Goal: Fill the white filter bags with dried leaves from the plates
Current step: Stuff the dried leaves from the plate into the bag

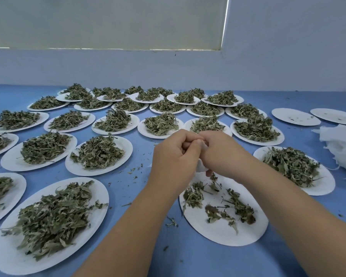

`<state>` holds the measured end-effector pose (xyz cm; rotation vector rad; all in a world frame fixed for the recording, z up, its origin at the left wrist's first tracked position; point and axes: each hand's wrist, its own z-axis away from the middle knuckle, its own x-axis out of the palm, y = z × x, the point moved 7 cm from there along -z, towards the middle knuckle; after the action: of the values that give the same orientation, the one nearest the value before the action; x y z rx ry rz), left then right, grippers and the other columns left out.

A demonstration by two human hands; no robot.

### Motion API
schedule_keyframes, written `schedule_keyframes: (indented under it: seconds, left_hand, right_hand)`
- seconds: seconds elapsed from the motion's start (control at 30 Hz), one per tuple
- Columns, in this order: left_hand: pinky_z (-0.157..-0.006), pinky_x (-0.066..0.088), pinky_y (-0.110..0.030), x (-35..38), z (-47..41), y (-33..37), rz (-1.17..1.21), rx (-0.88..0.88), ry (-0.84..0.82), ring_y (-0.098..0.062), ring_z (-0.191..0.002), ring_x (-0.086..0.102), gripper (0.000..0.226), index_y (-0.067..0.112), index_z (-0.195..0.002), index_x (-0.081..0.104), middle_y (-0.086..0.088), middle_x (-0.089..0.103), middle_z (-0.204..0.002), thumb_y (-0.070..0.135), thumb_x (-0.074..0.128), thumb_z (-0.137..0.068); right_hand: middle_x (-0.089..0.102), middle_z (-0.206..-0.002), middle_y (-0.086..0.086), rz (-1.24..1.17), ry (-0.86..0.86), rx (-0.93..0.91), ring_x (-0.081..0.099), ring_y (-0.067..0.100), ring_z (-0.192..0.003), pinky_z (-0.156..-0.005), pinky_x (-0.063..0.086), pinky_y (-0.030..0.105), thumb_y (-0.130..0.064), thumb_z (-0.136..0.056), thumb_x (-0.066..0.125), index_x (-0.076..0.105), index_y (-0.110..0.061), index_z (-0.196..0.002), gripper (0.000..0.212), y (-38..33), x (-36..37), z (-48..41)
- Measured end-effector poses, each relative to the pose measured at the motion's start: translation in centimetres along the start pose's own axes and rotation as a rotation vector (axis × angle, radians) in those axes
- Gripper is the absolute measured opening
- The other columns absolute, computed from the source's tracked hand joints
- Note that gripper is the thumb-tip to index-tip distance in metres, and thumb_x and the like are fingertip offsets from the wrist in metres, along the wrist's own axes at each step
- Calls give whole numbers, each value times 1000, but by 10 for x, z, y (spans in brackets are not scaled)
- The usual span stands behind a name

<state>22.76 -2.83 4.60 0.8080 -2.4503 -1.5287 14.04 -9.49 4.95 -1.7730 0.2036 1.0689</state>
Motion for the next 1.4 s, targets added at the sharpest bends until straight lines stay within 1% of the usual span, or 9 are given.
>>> schedule_keyframes:
  seconds: [0.17, 0.33, 0.47, 0.63, 0.77, 0.97, 1.1, 1.27, 1.4]
  left_hand:
    - [-46, 39, -13, -8, -3, -3, 30, -35, 56, 2, -46, 48, 23, 29, -77, 67, 14, 60, -57, 12, 61, -91]
    - [-51, 40, -12, 0, 0, 2, 31, -24, -16, 3, -51, 50, 24, 31, -75, 66, 17, 57, -57, 13, 63, -89]
    - [-48, 37, -8, 1, 3, 5, 71, -15, -39, 3, -48, 53, 25, 29, -75, 66, 18, 59, -56, 8, 62, -88]
    - [-46, 37, -9, -5, 1, 4, 45, 5, 21, 4, -49, 49, 21, 29, -79, 65, 20, 59, -60, 12, 61, -91]
    - [-46, 36, -10, -9, -2, 2, 1, 32, 65, 3, -50, 48, 22, 32, -80, 63, 23, 58, -62, 15, 59, -94]
    - [-46, 37, -10, -4, -2, 1, -53, 64, 65, 3, -52, 47, 24, 35, -81, 63, 15, 54, -64, 15, 60, -94]
    - [-45, 36, -10, -4, -2, -1, -47, 59, 51, 3, -50, 44, 23, 34, -81, 63, 23, 53, -60, 16, 59, -95]
    - [-46, 35, -12, -5, -3, -2, -68, 67, 52, 2, -50, 42, 25, 36, -82, 62, 22, 53, -59, 15, 58, -95]
    - [-47, 37, -12, -7, -3, -2, -64, 68, 65, 1, -51, 44, 22, 33, -82, 63, 22, 53, -60, 15, 58, -95]
  right_hand:
    - [66, -98, 15, -407, -296, 6, 65, 21, -81, -70, 58, 28, -11, -91, 57, 65, -10, -111, 22, 3, -2, 14]
    - [66, -62, 6, -166, -29, 11, 61, 18, -52, -48, 51, 24, -9, -86, 59, 63, -5, -90, 7, 6, -12, 3]
    - [52, -63, 11, -34, 66, 13, 43, 18, -48, -47, 36, 26, -5, -78, 53, 57, 3, -87, 13, 10, -2, -4]
    - [60, -62, -13, -135, 57, -81, 51, 1, -52, -50, 42, 21, -52, -83, 61, 60, -25, -76, 27, 17, -14, 11]
    - [58, -100, -21, 0, -144, -48, 59, -3, -77, -76, 51, 27, -66, -71, 67, 58, -50, -104, 38, 38, -35, 33]
    - [46, -115, -30, 346, -555, 30, 55, -5, -91, -83, 47, 22, -39, -70, 82, 40, -61, -123, 71, 59, -29, 71]
    - [44, -107, -29, 448, -513, 29, 57, 2, -88, -80, 52, 29, -39, -76, 77, 42, -57, -126, 63, 59, -20, 72]
    - [55, -92, -25, 409, -346, -77, 53, -4, -78, -70, 45, 17, -37, -80, 73, 59, -49, -109, 35, 50, -12, 61]
    - [50, -100, -25, 403, -236, -153, 50, -7, -89, -78, 43, 18, -54, -77, 69, 55, -45, -117, 44, 49, -10, 56]
